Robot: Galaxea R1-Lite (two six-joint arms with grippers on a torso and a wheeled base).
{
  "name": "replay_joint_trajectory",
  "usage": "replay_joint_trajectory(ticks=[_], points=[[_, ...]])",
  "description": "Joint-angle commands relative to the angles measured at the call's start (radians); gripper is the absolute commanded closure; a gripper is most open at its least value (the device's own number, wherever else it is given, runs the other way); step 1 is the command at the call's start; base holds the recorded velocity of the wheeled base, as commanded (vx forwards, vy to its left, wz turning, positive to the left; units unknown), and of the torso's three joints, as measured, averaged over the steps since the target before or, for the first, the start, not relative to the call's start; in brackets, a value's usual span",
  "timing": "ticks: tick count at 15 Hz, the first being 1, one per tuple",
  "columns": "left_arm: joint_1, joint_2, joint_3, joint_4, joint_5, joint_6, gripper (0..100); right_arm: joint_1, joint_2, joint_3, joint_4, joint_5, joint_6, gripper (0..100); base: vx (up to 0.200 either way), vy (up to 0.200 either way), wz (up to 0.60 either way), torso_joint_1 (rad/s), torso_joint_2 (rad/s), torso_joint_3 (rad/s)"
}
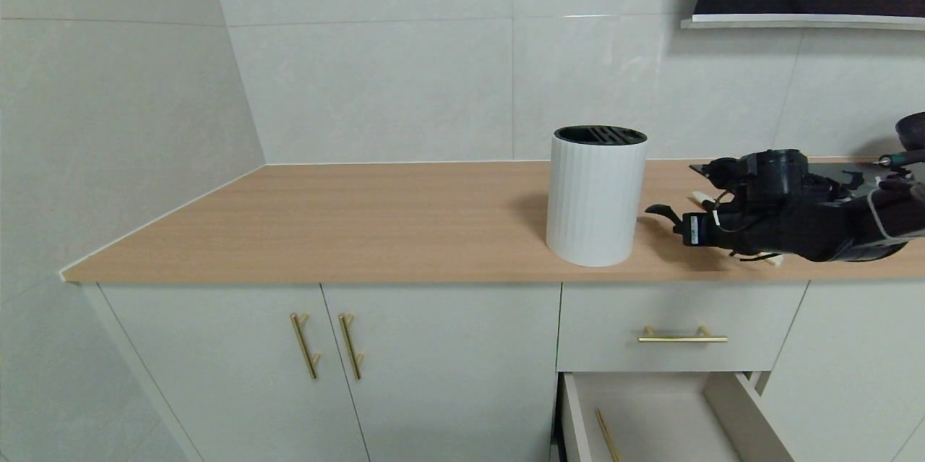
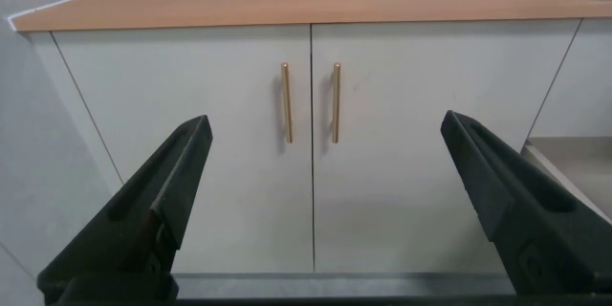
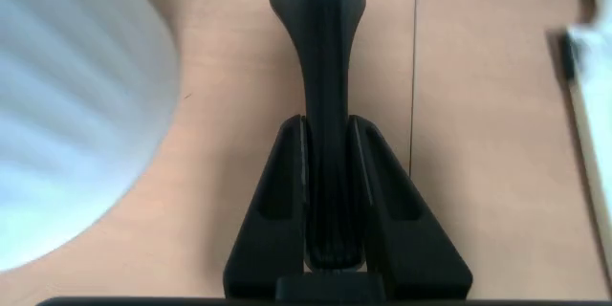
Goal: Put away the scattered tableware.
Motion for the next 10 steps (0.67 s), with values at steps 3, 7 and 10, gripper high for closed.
replay_joint_trajectory(ticks=[3, 7, 10], points=[[0.000, 0.000, 0.000, -0.001, 0.000, 0.000, 0, 0.009, -0.339, 0.196, 0.205, -0.002, 0.081, 100, 0.000, 0.000, 0.00, 0.000, 0.00, 0.000], [0.000, 0.000, 0.000, 0.000, 0.000, 0.000, 0, 0.032, -0.529, 0.418, 0.211, 0.000, 0.075, 100, 0.000, 0.000, 0.00, 0.000, 0.00, 0.000], [0.000, 0.000, 0.000, 0.000, 0.000, 0.000, 0, 0.078, -0.592, 0.527, 0.208, -0.003, 0.077, 100, 0.000, 0.000, 0.00, 0.000, 0.00, 0.000]])
